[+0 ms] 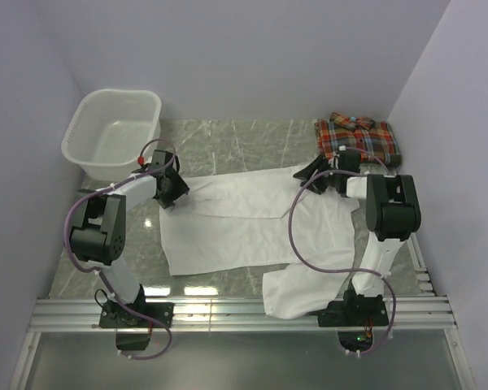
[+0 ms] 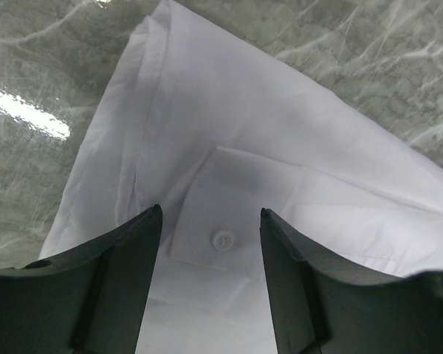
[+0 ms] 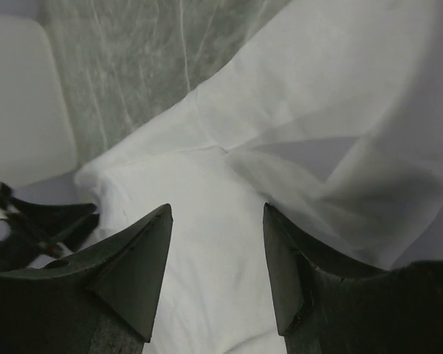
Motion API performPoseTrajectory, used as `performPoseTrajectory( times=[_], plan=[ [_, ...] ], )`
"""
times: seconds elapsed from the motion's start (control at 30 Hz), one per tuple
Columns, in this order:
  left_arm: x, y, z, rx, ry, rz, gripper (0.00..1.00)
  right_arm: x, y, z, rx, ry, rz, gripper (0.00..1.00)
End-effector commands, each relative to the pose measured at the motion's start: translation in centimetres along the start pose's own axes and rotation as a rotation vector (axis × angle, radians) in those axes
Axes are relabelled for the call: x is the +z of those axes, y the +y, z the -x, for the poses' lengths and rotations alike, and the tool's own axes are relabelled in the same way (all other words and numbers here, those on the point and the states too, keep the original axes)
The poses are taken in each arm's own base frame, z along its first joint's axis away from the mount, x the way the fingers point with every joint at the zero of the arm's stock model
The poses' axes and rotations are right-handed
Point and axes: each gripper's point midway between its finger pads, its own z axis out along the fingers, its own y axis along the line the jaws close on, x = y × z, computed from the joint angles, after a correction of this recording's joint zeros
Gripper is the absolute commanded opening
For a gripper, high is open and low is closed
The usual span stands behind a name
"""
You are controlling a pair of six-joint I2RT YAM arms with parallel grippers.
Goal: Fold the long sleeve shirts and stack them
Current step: Fold the shirt
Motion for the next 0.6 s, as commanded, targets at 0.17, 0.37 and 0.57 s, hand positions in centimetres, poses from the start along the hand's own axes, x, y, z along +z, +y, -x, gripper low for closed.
performPoseTrajectory(
  times=[0.17, 0.37, 0.57],
  plan=[
    [1.8, 3.3, -1.1, -0.037, 0.048, 0.107, 0.63, -2.7, -4.0, 9.0, 0.094, -0.194, -0.031, 0.61],
    [2.0, 4.1, -1.2, -0.041, 0.056, 0.141, 0.62, -3.5, -4.6, 11.0, 0.117, -0.227, -0.075, 0.61],
    [2.2, 5.5, 0.2, -0.057, 0.051, 0.206, 0.63, -5.1, -5.6, 9.1, 0.115, -0.219, -0.175, 0.61]
  ],
)
